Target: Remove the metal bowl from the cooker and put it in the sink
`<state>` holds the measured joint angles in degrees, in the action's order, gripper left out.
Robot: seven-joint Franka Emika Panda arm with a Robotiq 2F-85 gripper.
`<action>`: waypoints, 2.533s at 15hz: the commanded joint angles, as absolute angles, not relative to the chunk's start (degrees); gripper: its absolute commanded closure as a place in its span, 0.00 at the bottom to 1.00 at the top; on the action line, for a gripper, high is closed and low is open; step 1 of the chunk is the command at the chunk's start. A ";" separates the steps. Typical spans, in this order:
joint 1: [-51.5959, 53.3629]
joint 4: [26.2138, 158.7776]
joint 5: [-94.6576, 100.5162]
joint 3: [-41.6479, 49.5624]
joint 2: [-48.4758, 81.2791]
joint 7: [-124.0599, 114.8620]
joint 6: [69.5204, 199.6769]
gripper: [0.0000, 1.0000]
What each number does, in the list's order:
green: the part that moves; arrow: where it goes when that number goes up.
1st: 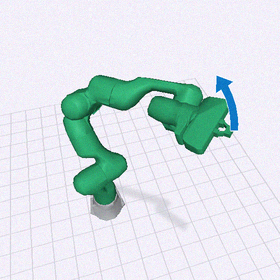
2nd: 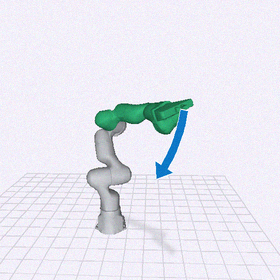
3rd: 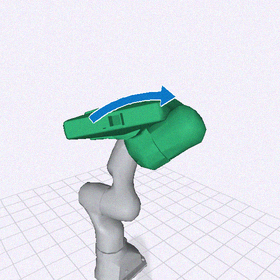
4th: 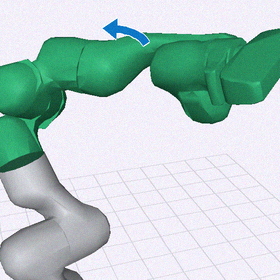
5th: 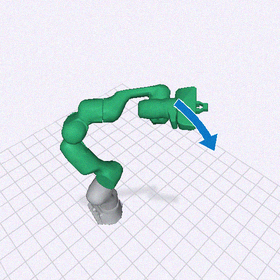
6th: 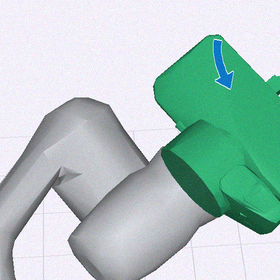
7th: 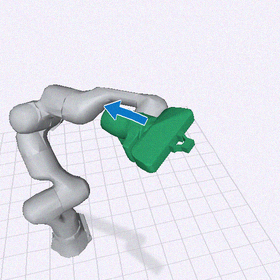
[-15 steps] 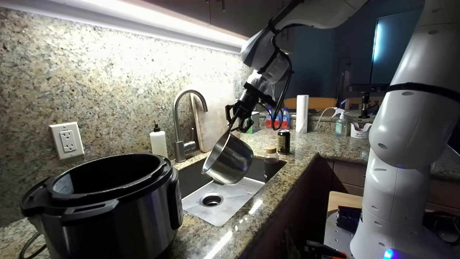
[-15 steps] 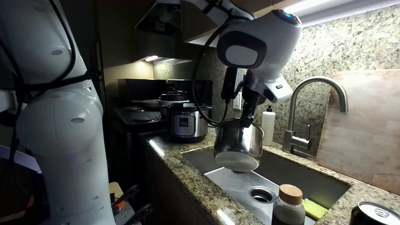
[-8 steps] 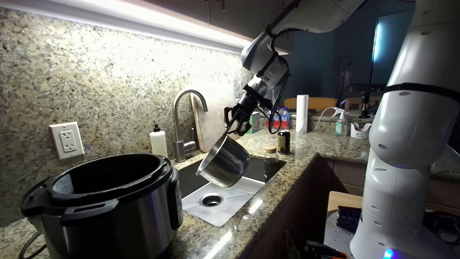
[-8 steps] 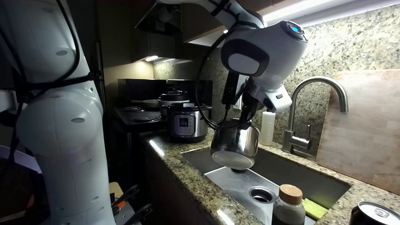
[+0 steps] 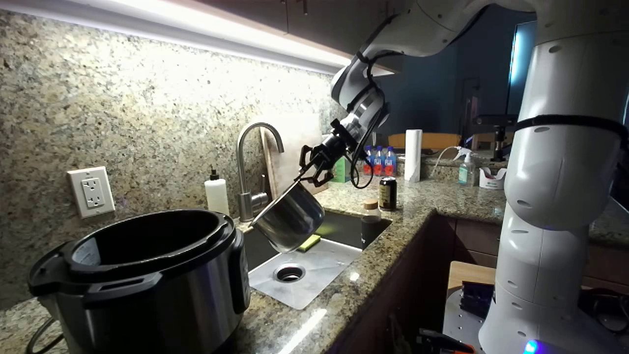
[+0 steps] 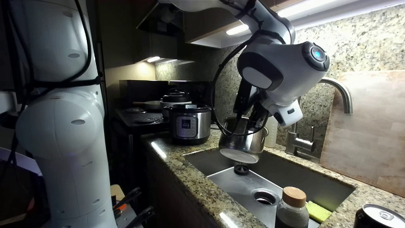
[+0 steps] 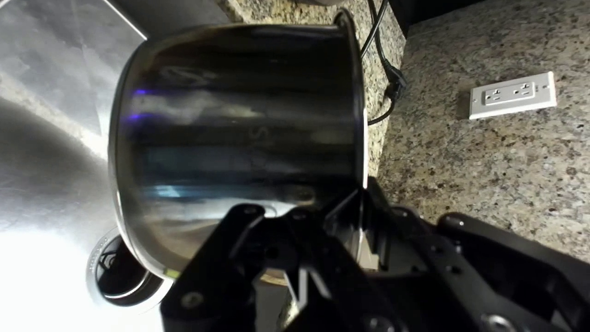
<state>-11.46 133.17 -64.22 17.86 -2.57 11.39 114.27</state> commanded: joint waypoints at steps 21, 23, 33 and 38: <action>-17.15 120.82 -74.86 15.94 19.39 14.51 108.82 0.96; -17.29 120.39 -74.93 15.87 20.13 14.41 108.77 0.96; -18.12 119.12 -74.18 15.94 23.26 13.85 108.84 0.97; -18.01 118.90 -74.02 15.91 23.44 13.88 109.52 0.50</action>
